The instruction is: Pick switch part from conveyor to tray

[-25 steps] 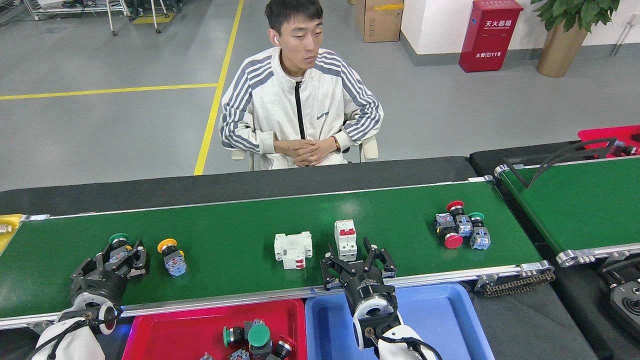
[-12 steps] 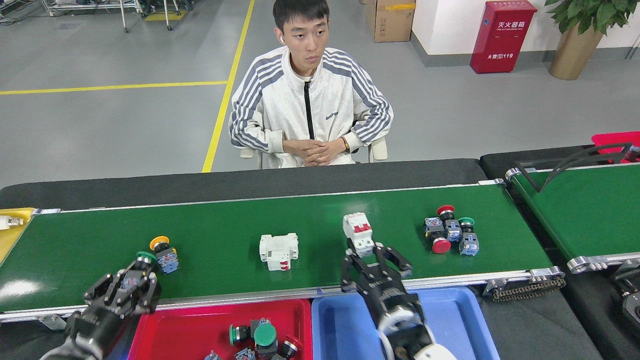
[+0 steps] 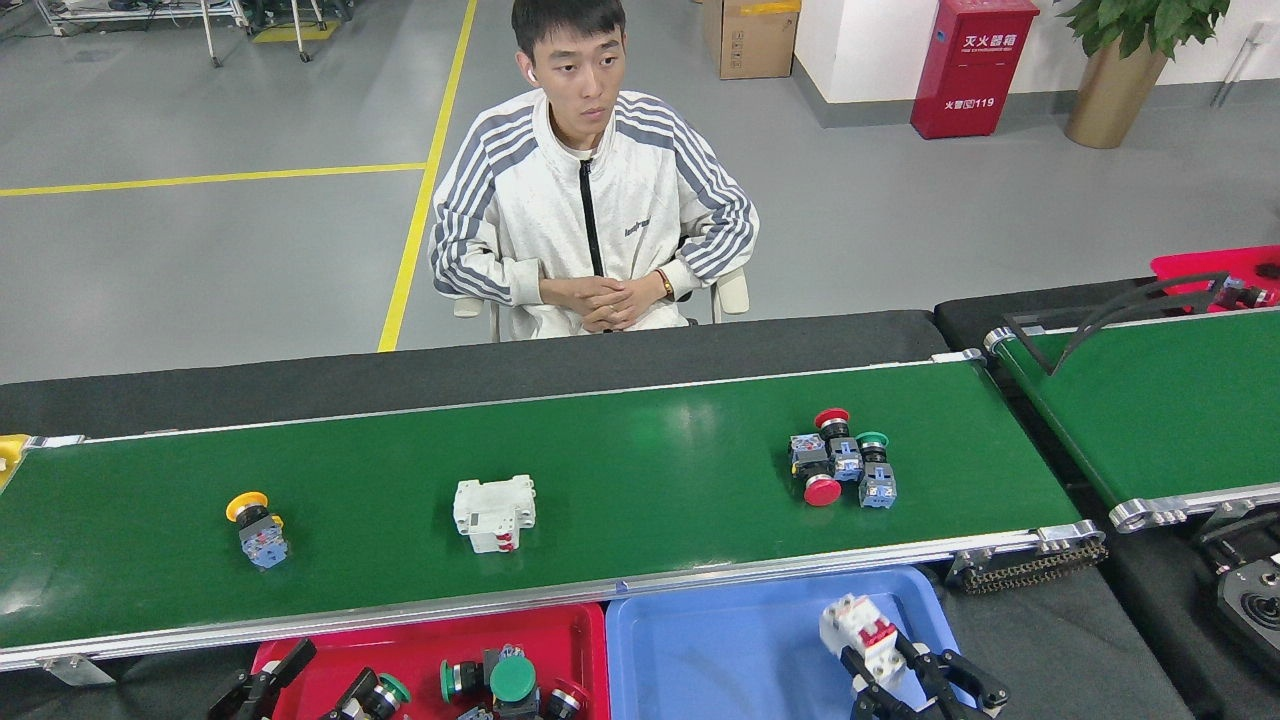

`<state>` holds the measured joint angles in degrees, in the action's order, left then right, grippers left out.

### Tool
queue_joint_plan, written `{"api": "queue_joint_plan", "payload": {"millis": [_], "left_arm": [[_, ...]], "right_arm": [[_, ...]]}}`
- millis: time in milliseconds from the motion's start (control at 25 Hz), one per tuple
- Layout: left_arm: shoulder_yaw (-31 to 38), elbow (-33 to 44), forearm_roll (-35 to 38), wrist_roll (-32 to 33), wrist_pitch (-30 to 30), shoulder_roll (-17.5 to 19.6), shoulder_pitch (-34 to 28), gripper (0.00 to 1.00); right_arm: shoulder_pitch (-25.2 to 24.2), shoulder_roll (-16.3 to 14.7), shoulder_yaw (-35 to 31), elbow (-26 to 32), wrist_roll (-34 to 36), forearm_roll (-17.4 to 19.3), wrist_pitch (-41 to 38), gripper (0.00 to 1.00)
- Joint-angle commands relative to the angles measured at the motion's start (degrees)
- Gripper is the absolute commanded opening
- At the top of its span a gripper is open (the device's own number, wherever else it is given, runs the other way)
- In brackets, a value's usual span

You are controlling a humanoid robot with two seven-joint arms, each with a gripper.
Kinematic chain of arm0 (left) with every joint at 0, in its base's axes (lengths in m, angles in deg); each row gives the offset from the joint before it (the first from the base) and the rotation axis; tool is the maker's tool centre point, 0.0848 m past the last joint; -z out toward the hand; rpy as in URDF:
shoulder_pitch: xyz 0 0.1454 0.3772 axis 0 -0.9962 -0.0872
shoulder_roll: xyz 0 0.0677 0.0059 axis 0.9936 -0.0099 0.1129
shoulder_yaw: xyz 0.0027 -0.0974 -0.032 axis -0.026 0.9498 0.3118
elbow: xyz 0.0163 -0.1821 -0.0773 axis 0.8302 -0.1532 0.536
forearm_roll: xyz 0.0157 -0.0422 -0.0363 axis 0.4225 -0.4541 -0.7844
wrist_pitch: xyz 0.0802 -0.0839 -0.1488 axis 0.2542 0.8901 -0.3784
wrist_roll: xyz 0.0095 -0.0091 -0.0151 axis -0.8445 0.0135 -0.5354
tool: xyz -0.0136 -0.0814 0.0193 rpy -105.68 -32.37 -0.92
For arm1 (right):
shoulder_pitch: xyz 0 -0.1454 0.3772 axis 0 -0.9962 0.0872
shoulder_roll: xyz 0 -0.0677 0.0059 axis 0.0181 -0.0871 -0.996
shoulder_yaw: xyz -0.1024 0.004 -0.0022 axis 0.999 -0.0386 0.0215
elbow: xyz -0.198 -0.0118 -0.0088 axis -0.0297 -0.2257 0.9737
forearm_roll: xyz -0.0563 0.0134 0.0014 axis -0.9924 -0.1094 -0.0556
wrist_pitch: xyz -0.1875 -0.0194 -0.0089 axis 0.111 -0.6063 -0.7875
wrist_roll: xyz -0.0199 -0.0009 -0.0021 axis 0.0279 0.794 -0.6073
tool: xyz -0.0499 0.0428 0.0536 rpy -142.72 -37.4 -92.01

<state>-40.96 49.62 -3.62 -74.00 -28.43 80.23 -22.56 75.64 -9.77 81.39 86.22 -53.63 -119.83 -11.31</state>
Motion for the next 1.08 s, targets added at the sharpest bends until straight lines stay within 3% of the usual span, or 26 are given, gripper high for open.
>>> {"api": "queue_joint_plan", "payload": {"millis": [0, 40, 200, 361, 481, 561, 601, 681, 801, 1041], "left_arm": [[0.5, 0.9, 0.0, -0.8, 19.0, 0.4, 0.6, 1.0], [0.9, 0.8, 0.1, -0.8, 23.2, 1.1, 0.6, 1.0], [2.9, 0.0, 0.2, -0.8, 23.4, 3.1, 0.1, 1.0], [2.9, -0.9, 0.1, -0.8, 23.3, 4.5, 2.3, 1.0], [2.5, -7.2, 0.1, -0.8, 23.3, 6.2, 7.5, 1.0], [2.1, -11.7, 0.1, -0.7, 23.3, 8.2, 11.0, 1.0], [2.0, -12.9, 0.1, -0.7, 23.0, 9.4, 12.0, 1.0], [0.3, -16.8, 0.1, -0.6, 21.3, 12.7, 14.5, 1.0], [-2.3, -22.8, 0.1, -0.6, 21.1, 13.7, 19.1, 1.0], [-3.8, -34.4, 0.0, -0.6, 21.2, 15.3, 27.3, 1.0]], "right_arm": [[1.7, 2.9, -0.7, 1.0, -1.3, -0.5, 7.9, 1.0], [3.1, 2.9, -0.6, 1.0, -3.2, -1.3, 11.0, 1.0], [5.1, 4.1, -0.3, 1.1, -7.7, -4.2, 13.2, 1.0], [10.9, 6.8, 4.8, 1.1, -10.8, -7.4, 13.8, 1.0], [14.7, 12.6, 8.5, 0.4, -14.5, -11.6, 14.9, 0.99], [16.0, 16.2, 10.9, -3.4, -15.8, -16.1, 17.8, 0.99], [16.8, 16.7, 11.8, -5.0, -15.9, -16.7, 19.6, 0.99], [19.6, 16.6, 15.9, -8.5, -16.0, -16.5, 25.0, 0.99], [23.1, 16.6, 19.2, -13.2, -16.0, -14.9, 30.1, 0.99], [29.3, 16.7, 22.6, -21.4, -15.7, -10.5, 32.3, 0.99]]}}
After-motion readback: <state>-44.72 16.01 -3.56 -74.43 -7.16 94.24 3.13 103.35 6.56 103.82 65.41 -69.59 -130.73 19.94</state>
